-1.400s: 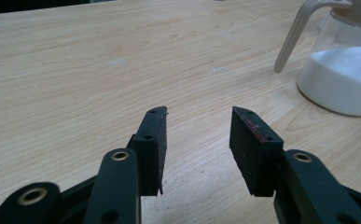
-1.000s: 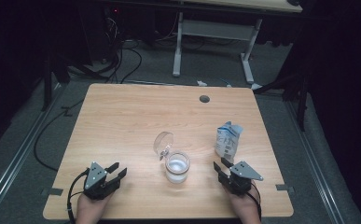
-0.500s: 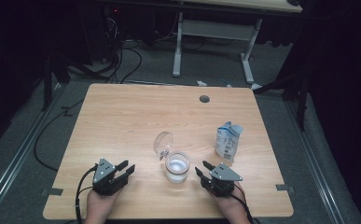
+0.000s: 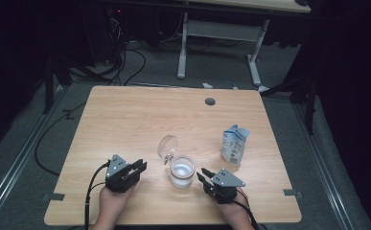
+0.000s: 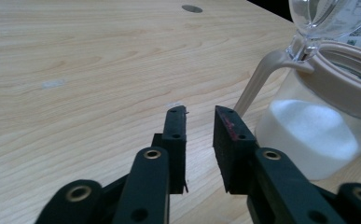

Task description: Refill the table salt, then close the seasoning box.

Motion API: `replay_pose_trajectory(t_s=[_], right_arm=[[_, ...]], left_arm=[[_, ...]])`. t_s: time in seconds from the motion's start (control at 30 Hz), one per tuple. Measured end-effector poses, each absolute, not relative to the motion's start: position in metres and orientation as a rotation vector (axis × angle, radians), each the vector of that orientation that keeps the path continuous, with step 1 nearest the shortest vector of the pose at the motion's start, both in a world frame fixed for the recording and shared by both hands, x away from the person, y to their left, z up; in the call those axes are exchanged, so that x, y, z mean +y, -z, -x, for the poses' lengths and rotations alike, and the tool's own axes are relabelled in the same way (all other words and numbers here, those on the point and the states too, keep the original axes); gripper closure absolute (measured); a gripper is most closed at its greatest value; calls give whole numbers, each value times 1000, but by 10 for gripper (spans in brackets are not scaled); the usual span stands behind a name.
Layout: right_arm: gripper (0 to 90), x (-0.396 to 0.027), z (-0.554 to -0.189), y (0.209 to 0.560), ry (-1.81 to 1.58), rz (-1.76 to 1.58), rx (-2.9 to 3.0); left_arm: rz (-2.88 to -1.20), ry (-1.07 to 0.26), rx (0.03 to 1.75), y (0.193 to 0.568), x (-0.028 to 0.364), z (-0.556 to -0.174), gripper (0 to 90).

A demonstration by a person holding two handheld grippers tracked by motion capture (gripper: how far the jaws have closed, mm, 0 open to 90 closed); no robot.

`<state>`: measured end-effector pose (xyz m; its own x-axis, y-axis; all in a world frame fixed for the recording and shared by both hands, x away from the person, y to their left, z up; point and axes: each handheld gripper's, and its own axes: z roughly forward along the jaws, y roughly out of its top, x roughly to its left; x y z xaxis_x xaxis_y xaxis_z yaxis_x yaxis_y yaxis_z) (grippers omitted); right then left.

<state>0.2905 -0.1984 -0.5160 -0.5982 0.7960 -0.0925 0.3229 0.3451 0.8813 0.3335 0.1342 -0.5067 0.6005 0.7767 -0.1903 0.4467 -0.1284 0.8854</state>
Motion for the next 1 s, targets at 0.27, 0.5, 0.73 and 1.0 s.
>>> replay_pose_trajectory(t_s=[0.27,0.5,0.73,1.0], right_arm=[[900,-192,-287,513,-1207,-943,2117],[900,-189,-287,515,-1204,-933,2135],[900,-188,-287,515,-1205,-932,2139],[900,-188,-287,515,-1200,-932,2137]], left_arm=[[-1750,-383,986,496,117,-343,897],[-1722,-366,962,481,105,-353,898],[-1713,-363,943,474,98,-356,898],[-1712,-353,911,471,90,-354,898]])
